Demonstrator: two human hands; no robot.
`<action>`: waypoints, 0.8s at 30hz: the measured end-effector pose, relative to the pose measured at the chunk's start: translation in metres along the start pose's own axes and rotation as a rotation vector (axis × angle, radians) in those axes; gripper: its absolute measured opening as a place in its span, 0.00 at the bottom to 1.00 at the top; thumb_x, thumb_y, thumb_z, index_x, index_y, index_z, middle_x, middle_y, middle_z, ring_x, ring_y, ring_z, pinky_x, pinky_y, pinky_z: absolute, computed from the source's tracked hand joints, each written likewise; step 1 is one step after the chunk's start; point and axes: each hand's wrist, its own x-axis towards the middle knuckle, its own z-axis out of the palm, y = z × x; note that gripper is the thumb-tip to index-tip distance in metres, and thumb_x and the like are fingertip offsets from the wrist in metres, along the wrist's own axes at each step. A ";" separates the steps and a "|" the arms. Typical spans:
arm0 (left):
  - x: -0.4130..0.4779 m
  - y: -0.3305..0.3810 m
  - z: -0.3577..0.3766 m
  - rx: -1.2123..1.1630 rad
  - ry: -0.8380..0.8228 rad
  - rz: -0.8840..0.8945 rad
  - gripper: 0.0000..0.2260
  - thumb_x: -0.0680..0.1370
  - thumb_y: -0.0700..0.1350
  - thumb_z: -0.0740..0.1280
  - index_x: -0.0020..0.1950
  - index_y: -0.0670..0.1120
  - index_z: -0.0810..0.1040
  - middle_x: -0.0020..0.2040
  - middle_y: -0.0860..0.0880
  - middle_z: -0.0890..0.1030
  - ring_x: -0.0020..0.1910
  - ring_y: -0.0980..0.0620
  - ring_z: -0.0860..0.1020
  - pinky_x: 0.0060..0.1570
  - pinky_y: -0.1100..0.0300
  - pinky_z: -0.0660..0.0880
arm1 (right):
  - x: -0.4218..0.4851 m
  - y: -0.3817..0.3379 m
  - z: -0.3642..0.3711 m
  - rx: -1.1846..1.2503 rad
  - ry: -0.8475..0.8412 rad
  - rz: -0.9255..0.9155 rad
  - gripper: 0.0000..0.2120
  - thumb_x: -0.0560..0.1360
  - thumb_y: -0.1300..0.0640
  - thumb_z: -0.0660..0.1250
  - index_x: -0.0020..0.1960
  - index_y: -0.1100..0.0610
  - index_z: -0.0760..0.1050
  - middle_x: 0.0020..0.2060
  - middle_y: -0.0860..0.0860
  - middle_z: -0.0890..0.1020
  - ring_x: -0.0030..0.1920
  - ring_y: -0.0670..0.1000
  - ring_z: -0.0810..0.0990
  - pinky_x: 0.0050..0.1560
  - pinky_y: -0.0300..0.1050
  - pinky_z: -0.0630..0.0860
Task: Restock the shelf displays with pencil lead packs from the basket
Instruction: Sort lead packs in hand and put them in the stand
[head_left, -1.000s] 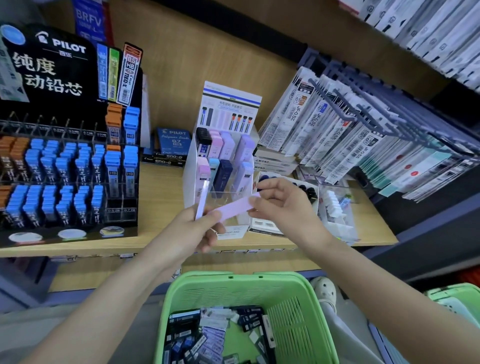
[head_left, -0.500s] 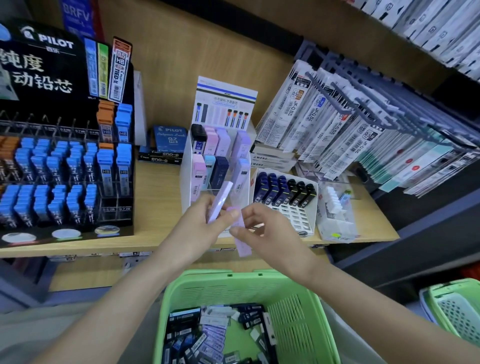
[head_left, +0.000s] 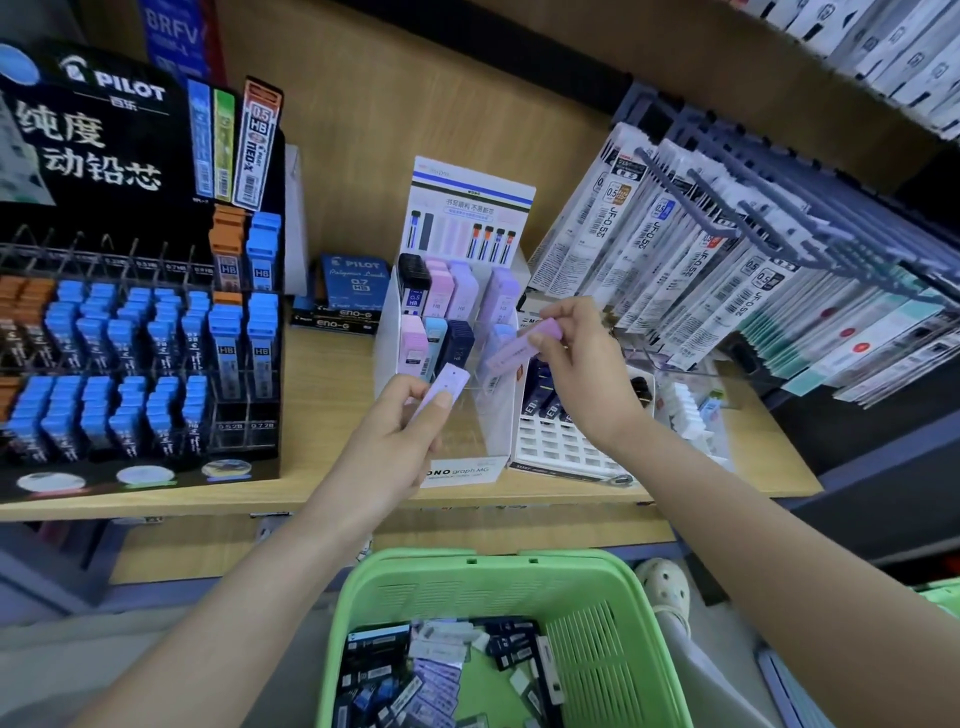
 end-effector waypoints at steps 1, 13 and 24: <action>0.000 0.000 -0.001 0.002 0.005 -0.004 0.07 0.81 0.48 0.58 0.48 0.46 0.69 0.28 0.54 0.69 0.23 0.56 0.61 0.24 0.65 0.59 | 0.002 0.002 0.002 -0.023 -0.024 0.001 0.06 0.79 0.61 0.60 0.56 0.58 0.68 0.43 0.48 0.76 0.37 0.40 0.73 0.35 0.29 0.67; 0.005 -0.001 -0.003 0.027 0.033 -0.039 0.04 0.81 0.44 0.58 0.53 0.47 0.70 0.38 0.48 0.72 0.21 0.58 0.65 0.24 0.68 0.65 | 0.023 0.009 0.002 -0.321 -0.097 -0.237 0.07 0.74 0.64 0.69 0.51 0.59 0.81 0.44 0.51 0.79 0.40 0.43 0.76 0.52 0.45 0.75; 0.004 0.000 -0.002 -0.017 0.044 -0.027 0.03 0.80 0.44 0.61 0.51 0.49 0.74 0.37 0.49 0.76 0.22 0.57 0.68 0.24 0.67 0.67 | 0.010 0.014 0.010 -0.477 -0.028 -0.330 0.05 0.75 0.60 0.69 0.50 0.60 0.79 0.48 0.53 0.78 0.43 0.55 0.80 0.42 0.53 0.77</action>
